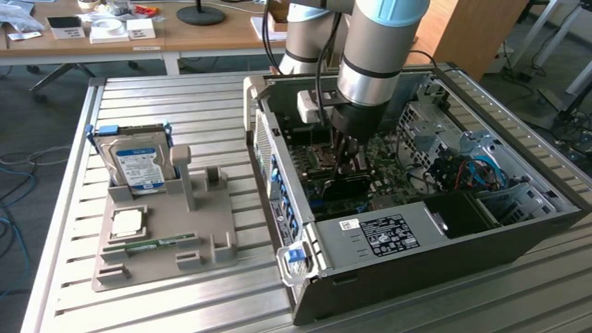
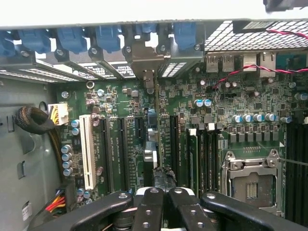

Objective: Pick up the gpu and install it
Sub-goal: 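Press down on the gpu until it lock into place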

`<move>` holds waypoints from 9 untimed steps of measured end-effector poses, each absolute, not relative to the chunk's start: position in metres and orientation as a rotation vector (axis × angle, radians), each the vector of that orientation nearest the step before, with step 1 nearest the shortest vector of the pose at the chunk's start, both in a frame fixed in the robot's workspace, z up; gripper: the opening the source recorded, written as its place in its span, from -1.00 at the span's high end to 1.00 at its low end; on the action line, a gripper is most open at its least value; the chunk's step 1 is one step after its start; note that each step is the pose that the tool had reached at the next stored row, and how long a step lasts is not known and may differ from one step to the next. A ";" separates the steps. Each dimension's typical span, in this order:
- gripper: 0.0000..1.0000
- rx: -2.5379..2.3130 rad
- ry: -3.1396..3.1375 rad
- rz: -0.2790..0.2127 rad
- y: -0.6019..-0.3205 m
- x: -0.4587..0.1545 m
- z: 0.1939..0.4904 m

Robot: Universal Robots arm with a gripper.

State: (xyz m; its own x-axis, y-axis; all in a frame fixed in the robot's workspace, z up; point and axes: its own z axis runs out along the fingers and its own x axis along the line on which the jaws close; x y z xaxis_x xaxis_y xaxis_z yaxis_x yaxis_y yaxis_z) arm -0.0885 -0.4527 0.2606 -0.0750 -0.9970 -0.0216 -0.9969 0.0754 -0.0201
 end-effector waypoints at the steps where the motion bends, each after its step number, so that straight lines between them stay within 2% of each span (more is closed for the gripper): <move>1: 0.79 -2.116 2.282 0.000 -0.453 -0.089 0.260; 9: 0.79 -2.116 2.282 0.000 -0.453 -0.089 0.259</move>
State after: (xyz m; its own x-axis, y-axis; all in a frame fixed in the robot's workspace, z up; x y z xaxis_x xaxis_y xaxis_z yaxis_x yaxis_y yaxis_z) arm -0.0887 -0.4527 0.2594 -0.0750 -0.9969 -0.0217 -0.9969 0.0754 -0.0202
